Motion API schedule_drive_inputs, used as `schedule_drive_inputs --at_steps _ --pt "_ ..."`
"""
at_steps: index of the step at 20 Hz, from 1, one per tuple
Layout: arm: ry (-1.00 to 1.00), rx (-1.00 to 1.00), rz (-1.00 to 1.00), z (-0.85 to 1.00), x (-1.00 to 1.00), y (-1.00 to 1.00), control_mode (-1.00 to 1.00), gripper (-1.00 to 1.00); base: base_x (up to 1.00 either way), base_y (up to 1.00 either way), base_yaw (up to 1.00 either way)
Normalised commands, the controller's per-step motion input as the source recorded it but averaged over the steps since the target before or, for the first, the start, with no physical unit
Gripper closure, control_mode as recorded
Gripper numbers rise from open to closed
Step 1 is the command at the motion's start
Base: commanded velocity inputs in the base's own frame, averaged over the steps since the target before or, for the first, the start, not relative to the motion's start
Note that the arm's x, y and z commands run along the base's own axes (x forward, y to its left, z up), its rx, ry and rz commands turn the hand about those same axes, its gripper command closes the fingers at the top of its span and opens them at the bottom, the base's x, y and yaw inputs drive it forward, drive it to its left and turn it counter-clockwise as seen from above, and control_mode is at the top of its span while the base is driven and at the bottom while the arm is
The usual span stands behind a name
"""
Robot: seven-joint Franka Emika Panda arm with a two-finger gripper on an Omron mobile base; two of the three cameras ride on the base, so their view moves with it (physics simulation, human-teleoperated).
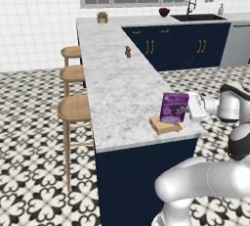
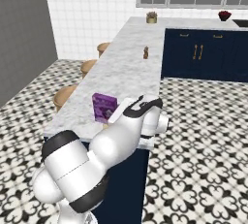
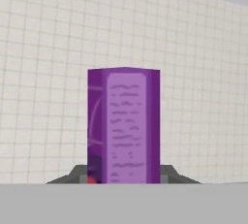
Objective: Pick the cereal and place it on the digital scale for weighing, and close the cabinet.
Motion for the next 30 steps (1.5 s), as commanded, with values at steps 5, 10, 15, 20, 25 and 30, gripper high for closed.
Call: schedule_drive_inputs --at_steps 5,10,15,20,25,30 --pt "0.0 0.0 0.01 -0.15 0.08 -0.01 -1.0 1.0 0.0 0.0 0.0" --pt "0.01 0.0 0.0 -0.19 0.12 -0.01 -1.0 1.0 0.0 0.0 0.0" --pt "0.0 0.0 0.0 -0.08 0.15 -0.05 -1.0 1.0 0.0 0.0 0.0" --pt "0.0 0.0 0.04 -0.01 0.13 -0.12 -1.0 1.0 0.0 0.0 0.0" --pt "0.0 0.0 0.05 -0.23 0.06 -0.02 -1.0 1.0 0.0 0.0 0.0" --pt "0.0 0.0 0.02 -0.12 0.2 0.0 -1.0 1.0 0.0 0.0 0.0"
